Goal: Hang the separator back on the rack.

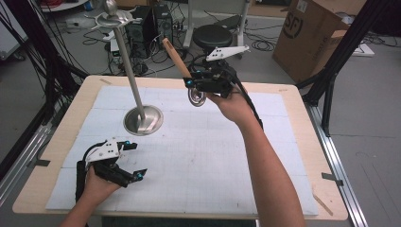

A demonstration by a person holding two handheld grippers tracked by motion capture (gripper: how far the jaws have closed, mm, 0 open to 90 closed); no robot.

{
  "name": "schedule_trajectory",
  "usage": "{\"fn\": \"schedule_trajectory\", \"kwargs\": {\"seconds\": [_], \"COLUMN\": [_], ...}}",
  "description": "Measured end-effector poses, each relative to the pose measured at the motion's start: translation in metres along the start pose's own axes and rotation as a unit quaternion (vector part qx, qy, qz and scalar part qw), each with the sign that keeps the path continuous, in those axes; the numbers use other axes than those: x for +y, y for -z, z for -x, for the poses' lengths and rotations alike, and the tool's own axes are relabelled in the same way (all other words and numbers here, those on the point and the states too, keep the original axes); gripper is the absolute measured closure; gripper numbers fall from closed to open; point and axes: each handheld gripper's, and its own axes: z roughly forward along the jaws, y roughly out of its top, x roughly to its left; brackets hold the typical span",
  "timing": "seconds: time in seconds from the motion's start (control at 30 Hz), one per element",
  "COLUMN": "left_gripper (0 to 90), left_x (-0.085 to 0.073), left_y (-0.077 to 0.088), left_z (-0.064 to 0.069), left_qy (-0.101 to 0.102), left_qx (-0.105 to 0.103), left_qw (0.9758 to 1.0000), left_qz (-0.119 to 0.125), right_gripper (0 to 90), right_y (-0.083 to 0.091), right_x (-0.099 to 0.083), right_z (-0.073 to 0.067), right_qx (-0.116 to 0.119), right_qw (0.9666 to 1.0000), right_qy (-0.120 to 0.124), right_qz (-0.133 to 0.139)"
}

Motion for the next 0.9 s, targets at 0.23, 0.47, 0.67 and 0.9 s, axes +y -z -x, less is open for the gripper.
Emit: {"fn": "schedule_trajectory", "kwargs": {"seconds": [0.23, 0.47, 0.67, 0.9], "left_gripper": [2.1, 2.1, 2.1, 2.1], "left_x": [0.000, 0.000, 0.000, 0.000], "left_y": [0.000, 0.000, 0.000, -0.001], "left_z": [-0.001, -0.001, -0.001, -0.001], "left_qy": [0.000, -0.002, -0.001, -0.001], "left_qx": [0.001, 0.000, 0.000, -0.001], "left_qw": [1.0000, 1.0000, 1.0000, 1.0000], "left_qz": [-0.001, -0.002, -0.001, 0.000], "right_gripper": [69.2, 69.1, 69.1, 69.1], "right_y": [-0.005, -0.012, -0.018, -0.027], "right_x": [0.013, 0.027, 0.035, 0.045], "right_z": [0.003, 0.005, 0.007, 0.007], "right_qx": [0.013, 0.015, 0.021, 0.023], "right_qw": [0.9999, 0.9998, 0.9991, 0.9991], "right_qy": [0.000, -0.009, -0.023, -0.021], "right_qz": [0.002, 0.007, 0.029, 0.030]}}
